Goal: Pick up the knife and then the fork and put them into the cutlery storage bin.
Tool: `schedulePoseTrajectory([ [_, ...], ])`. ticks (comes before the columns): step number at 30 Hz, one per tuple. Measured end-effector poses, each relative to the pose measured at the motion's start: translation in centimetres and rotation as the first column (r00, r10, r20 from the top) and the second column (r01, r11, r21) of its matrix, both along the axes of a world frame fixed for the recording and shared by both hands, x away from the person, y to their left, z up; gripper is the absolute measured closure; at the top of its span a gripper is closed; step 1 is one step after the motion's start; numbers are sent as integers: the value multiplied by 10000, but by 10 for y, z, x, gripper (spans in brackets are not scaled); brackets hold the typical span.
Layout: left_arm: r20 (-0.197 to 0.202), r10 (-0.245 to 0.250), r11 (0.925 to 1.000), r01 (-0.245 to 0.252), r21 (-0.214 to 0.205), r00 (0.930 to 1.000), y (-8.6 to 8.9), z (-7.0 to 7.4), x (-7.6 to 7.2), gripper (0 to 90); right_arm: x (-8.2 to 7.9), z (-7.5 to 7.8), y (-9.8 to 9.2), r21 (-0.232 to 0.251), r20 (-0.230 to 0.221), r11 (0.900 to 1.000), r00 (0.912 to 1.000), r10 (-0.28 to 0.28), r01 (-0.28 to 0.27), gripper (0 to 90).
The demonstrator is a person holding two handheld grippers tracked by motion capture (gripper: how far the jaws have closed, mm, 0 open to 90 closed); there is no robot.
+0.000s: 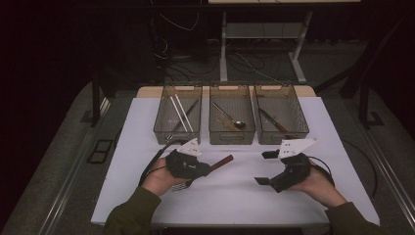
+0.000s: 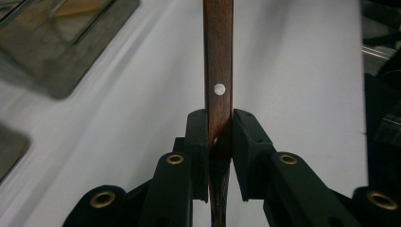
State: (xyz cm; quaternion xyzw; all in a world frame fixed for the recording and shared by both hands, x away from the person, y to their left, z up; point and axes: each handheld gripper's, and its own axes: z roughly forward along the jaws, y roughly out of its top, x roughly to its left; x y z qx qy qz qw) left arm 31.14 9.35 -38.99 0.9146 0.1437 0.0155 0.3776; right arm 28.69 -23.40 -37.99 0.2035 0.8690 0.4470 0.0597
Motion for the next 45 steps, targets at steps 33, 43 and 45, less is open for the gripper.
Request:
schedulePoseTrajectory([
  [33,-54,-3043,9443,3024,1296,9526,-73,12,-19,769,8,-10,60,-2618,-1093,8886,9263,3605,-3767,737],
  [43,152,-3095,9475,3071,888,9508,-68,10,-19,762,5,-9,60,-2509,-1191,8909,9254,3598,-3787,757],
  [45,356,-3086,9500,3062,613,9505,-64,10,-17,756,6,-7,58,-2332,-1120,9021,9315,3461,-3632,758],
])
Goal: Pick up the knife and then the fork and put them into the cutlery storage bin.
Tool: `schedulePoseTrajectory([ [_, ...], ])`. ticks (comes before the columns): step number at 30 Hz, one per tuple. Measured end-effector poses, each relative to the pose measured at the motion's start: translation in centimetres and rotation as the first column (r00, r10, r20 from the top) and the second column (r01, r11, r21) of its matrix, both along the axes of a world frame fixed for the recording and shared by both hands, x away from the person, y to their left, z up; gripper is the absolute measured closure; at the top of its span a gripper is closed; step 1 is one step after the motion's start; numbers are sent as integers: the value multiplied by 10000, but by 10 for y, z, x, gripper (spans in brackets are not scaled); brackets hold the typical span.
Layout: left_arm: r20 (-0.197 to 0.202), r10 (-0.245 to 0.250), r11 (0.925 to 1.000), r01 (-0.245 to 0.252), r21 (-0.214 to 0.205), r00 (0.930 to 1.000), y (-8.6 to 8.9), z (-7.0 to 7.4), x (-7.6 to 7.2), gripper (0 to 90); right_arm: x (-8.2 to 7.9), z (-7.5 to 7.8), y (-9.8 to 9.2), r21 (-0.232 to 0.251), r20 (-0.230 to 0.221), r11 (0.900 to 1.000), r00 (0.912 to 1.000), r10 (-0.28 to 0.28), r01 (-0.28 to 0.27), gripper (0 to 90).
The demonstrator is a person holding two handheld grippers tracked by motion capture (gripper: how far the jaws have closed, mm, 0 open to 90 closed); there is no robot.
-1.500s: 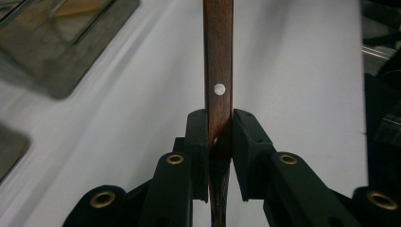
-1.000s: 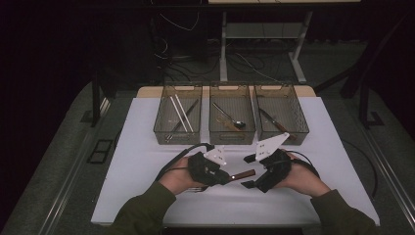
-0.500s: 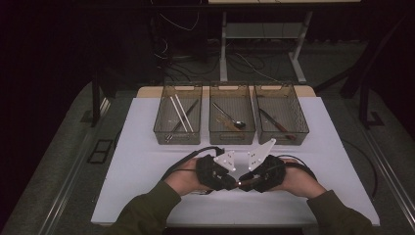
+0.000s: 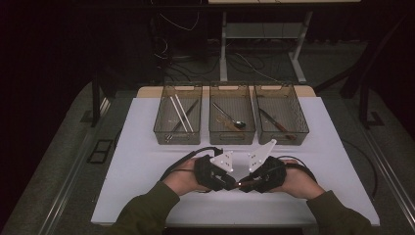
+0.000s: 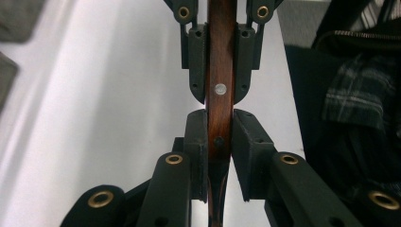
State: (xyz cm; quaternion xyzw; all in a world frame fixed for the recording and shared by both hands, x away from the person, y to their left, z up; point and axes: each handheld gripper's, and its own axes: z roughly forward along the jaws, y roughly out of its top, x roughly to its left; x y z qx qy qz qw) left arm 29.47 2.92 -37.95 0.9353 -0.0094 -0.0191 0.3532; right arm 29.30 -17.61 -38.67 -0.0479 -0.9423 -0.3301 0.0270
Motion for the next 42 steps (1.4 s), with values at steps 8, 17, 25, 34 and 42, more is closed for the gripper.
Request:
schedulePoseTrajectory([
  [8,-229,1738,9704,-1751,-1663,9845,32,3,2,533,5,8,-14,354,273,9976,9978,-597,588,758],
  [17,-234,4215,8762,-4138,-2471,9065,88,-13,-2,315,14,22,-35,852,431,9848,9869,-1554,1514,758],
  [25,-370,5581,7963,-5476,-2570,8289,115,-38,-11,125,28,42,-66,1705,336,9394,9511,-3072,2974,758],
  [34,-355,5756,7872,-5652,-2467,8170,122,-49,-15,0,54,65,-107,2598,527,8592,8820,-4683,4407,758],
  [42,-313,5780,7891,-5682,-2335,8155,123,-52,-13,0,82,74,-133,2793,524,7732,7950,-6044,5694,758],
])
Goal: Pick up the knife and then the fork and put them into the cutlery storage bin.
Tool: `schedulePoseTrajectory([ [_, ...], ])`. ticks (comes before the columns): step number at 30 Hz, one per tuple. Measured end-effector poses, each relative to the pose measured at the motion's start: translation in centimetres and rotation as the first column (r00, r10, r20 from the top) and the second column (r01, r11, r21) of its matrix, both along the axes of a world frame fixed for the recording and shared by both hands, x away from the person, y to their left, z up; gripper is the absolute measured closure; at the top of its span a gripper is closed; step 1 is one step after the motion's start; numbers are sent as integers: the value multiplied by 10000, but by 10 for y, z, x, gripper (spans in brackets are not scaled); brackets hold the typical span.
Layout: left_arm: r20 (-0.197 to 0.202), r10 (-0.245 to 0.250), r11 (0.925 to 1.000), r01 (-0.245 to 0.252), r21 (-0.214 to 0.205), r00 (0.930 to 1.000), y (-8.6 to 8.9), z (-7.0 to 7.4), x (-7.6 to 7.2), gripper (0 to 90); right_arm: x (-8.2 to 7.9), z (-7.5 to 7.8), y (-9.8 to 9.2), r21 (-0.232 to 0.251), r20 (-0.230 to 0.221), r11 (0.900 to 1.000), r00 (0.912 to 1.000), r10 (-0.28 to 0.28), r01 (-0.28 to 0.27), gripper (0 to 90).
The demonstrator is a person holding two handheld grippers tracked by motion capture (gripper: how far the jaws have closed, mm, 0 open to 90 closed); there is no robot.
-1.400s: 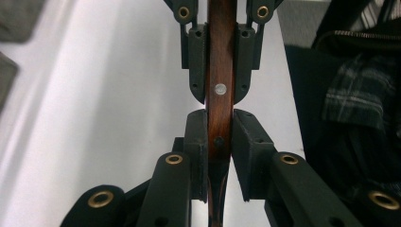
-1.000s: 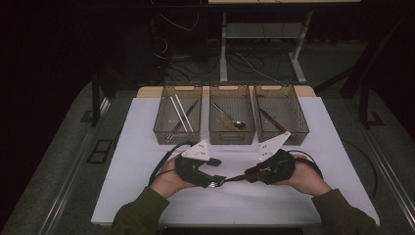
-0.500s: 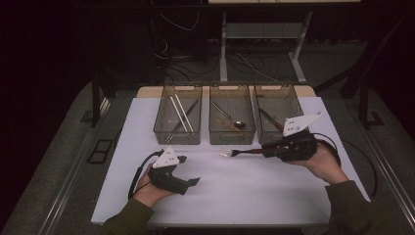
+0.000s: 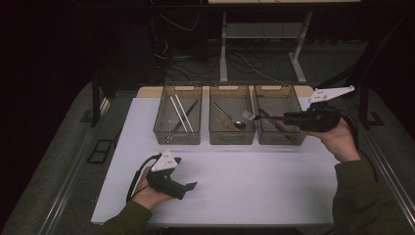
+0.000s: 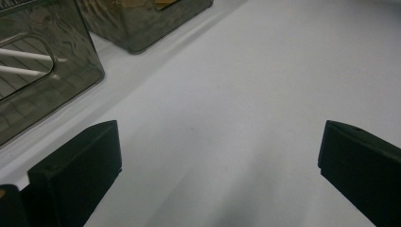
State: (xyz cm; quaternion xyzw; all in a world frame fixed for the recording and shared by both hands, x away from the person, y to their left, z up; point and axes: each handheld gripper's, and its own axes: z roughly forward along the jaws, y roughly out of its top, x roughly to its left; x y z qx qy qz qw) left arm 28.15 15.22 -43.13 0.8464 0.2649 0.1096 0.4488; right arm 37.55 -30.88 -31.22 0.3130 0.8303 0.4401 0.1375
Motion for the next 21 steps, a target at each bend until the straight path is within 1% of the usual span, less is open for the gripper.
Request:
schedulePoseTrajectory([
  [2,-63,32,10000,-33,-42,10000,0,0,1,0,6,1,-5,-25,71,9985,9985,-549,549,758],
  [4,-79,41,10000,-41,-56,10000,0,-1,1,0,11,2,-10,80,88,9946,9945,-1040,1039,758],
  [8,-69,28,10000,-28,-9,10000,0,-1,1,0,21,4,-21,220,115,9822,9824,-1867,1864,758],
  [11,-90,21,10000,-21,-40,10000,0,-1,2,0,29,3,-29,343,93,9687,9692,-2462,2458,758],
  [14,-109,-75,10000,76,53,9999,0,-1,3,0,38,-2,-30,86,19,9560,9561,-2932,2932,758],
  [17,-139,-121,9999,121,49,9998,-1,-2,2,0,48,-10,-28,-102,-77,9432,9432,-3320,3320,758],
  [20,-173,-143,9998,144,98,9997,-1,-3,2,0,58,-20,-25,-180,-241,9287,9284,-3707,3704,757],
  [21,-174,-162,9998,163,99,9997,-1,-3,2,0,62,-23,-24,-211,-271,9252,9248,-3794,3789,757],
])
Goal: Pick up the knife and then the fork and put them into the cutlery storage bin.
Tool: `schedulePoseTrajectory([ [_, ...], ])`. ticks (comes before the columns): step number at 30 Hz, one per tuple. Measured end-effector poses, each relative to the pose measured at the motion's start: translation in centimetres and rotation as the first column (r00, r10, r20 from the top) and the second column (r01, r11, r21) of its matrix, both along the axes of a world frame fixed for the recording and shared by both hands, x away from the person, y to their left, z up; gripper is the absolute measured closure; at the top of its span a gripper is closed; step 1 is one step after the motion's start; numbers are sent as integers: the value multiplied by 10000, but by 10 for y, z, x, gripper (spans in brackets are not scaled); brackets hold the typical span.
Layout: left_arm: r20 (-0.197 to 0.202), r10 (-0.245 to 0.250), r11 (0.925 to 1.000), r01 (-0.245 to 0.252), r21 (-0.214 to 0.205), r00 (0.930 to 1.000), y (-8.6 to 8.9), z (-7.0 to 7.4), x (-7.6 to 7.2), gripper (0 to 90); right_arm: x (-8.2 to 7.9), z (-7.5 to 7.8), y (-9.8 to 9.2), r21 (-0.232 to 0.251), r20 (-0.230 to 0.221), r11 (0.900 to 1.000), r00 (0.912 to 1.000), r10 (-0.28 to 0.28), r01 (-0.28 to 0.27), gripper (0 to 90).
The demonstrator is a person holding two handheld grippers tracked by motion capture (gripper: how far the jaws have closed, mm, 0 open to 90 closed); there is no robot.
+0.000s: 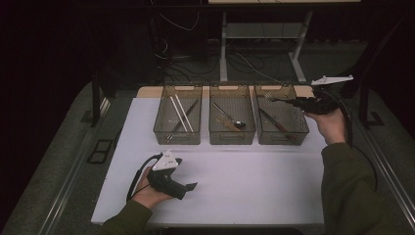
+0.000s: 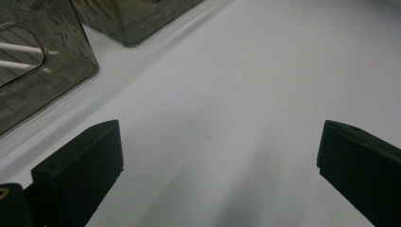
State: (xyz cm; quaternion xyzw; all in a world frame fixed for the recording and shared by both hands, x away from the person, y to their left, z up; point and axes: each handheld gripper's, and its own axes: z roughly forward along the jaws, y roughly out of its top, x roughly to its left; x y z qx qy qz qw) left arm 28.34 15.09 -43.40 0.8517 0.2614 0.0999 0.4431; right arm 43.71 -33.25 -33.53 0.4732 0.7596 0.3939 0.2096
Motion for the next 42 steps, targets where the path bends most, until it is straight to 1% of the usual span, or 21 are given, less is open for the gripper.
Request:
schedulePoseTrajectory([
  [3,-7,-26,10000,26,22,10000,0,0,0,0,9,-10,5,-17,-148,9997,9996,-229,229,757],
  [7,-8,-59,10000,59,47,10000,0,0,0,0,18,-22,12,-50,-417,9994,9986,-333,331,757],
  [9,-8,-63,10000,63,73,10000,0,0,0,0,21,-26,15,-163,-480,9987,9976,-497,490,757],
  [11,-14,-22,10000,22,52,10000,0,0,0,0,23,-31,16,-82,-576,9984,9968,-557,553,757],
  [14,-25,-10,10000,10,7,10000,0,-1,0,0,26,-35,18,-153,-680,9971,9948,-760,751,757],
  [16,-47,-2,10000,2,19,10000,0,-1,1,0,28,-37,19,-281,-712,9953,9930,-942,924,757],
  [18,-22,-28,10000,28,17,10000,0,-1,1,2,28,-38,19,-284,-780,9941,9913,-1062,1043,756],
  [22,-40,-23,10000,23,-19,10000,1,0,1,3,29,-43,19,-477,-1062,9905,9854,-1331,1287,755],
  [23,-49,-29,10000,29,-14,10000,1,0,2,3,29,-45,18,-451,-1147,9902,9840,-1364,1320,755],
  [25,-58,-22,10000,22,0,10000,1,-1,1,4,28,-47,18,-428,-1101,9894,9837,-1425,1385,752],
  [26,-36,-54,10000,54,37,10000,1,-1,1,4,27,-48,18,-502,-1051,9888,9838,-1455,1409,743],
  [27,-10,-63,10000,64,45,10000,1,0,1,4,27,-50,18,-522,-1083,9887,9835,-1452,1402,677],
  [28,-16,-43,10000,43,29,10000,1,0,1,4,27,-51,18,-404,-1101,9900,9842,-1388,1351,605],
  [32,-58,12,10000,-12,-11,10000,2,0,1,4,22,-49,16,-101,-840,9943,9908,-1064,1059,448],
  [35,-104,73,10000,-73,-17,9999,2,-1,2,9,15,-46,16,18,-604,9962,9944,-866,869,373],
  [37,-69,74,10000,-74,-24,9999,3,0,2,9,9,-44,15,324,-517,9970,9963,-692,710,353],
  [38,-69,86,9999,-86,-63,9999,3,1,2,8,6,-44,14,493,-475,9973,9975,-520,543,335],
  [39,-84,127,9998,-128,-140,9999,3,1,2,8,2,-43,14,622,-380,9973,9986,-371,394,296],
  [40,-95,137,9997,-139,-187,9999,3,1,2,8,-1,-43,14,629,-348,9975,9990,-292,313,272],
  [42,-65,97,9999,-97,-97,9999,3,1,2,7,-9,-41,13,732,-142,9973,9999,-81,91,227],
])
